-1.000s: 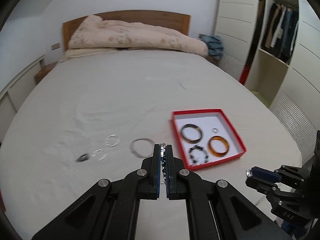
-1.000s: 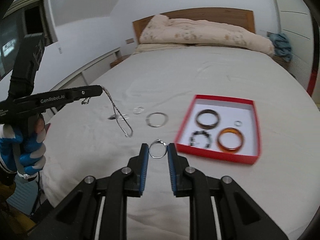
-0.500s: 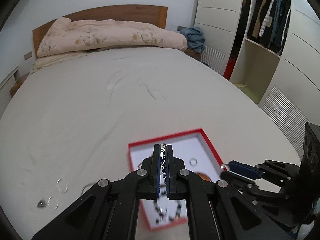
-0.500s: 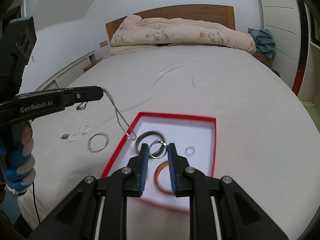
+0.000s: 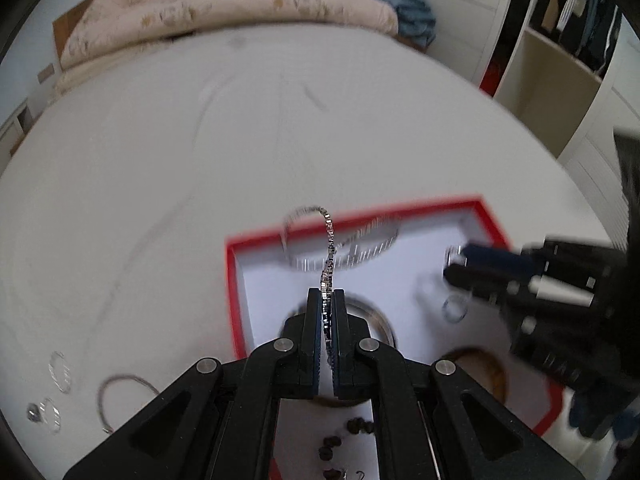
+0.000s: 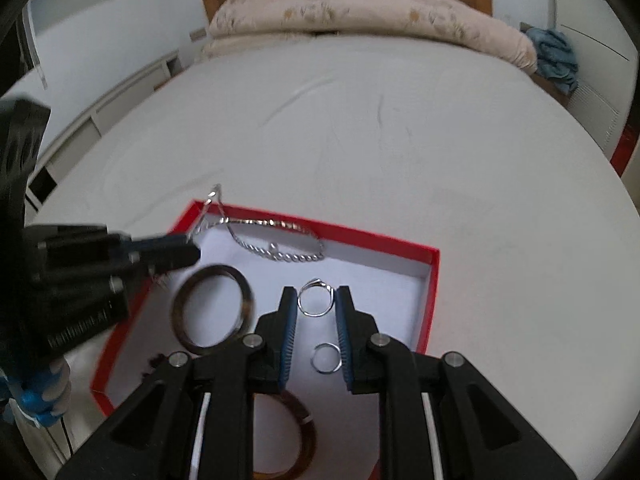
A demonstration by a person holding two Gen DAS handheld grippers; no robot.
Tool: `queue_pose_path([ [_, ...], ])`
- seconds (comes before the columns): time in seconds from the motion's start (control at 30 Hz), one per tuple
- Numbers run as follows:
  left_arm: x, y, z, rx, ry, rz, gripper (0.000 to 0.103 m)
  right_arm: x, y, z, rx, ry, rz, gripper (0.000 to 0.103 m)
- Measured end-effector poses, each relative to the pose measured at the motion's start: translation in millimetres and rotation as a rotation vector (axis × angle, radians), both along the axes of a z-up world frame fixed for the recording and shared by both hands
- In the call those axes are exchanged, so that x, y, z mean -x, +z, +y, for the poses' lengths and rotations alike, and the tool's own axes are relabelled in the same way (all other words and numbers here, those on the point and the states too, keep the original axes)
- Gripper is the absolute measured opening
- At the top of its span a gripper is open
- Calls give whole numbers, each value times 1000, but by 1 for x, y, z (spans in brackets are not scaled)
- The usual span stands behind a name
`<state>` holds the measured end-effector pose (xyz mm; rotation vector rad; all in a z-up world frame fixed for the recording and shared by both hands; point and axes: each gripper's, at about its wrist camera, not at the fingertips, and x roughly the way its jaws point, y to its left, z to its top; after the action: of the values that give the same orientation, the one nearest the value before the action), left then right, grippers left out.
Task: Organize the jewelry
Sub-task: 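Carry the necklace and ring into the red box and open both tools, then lift both tools out of the box toward the silver watch and hoops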
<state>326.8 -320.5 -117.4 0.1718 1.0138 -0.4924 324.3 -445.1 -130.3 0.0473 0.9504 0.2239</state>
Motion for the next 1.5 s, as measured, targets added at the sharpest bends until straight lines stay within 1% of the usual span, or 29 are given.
queue_pose_path([
  [0.17,7,-24,-1,-34,1,49,4,-6,-16,5,64,44,68,18],
  [0.37,5,-22,0,-28,6,59,5,-5,-22,10,136,73,77,19],
  [0.47,8,-22,2,-27,-1,56,10,-4,-22,15,164,80,71,19],
  [0.5,10,-21,1,-26,-5,54,14,-4,-22,20,165,79,70,19],
  [0.63,14,-18,13,-2,-21,58,41,2,-17,16,158,59,71,19],
  [0.67,18,-14,14,0,-21,50,45,2,-16,15,158,54,72,19],
  [0.7,20,-9,16,2,-18,42,51,7,-13,14,157,44,70,19],
  [0.87,31,12,29,28,-14,33,53,33,5,7,142,10,58,19],
  [0.97,44,28,36,42,-18,24,53,62,22,4,121,-14,47,19],
  [1.13,83,64,46,62,-23,-23,53,114,53,12,73,-52,15,19],
  [1.27,117,91,63,44,-5,-55,54,152,80,28,52,-71,-26,19],
  [1.37,142,105,80,18,6,-83,57,179,96,45,64,-86,-50,19],
  [1.4,155,111,89,12,14,-95,60,192,104,53,72,-94,-63,19],
  [1.43,163,115,93,13,22,-100,62,196,108,56,77,-97,-71,19],
  [1.5,181,124,109,16,44,-116,63,215,123,69,100,-113,-102,20],
])
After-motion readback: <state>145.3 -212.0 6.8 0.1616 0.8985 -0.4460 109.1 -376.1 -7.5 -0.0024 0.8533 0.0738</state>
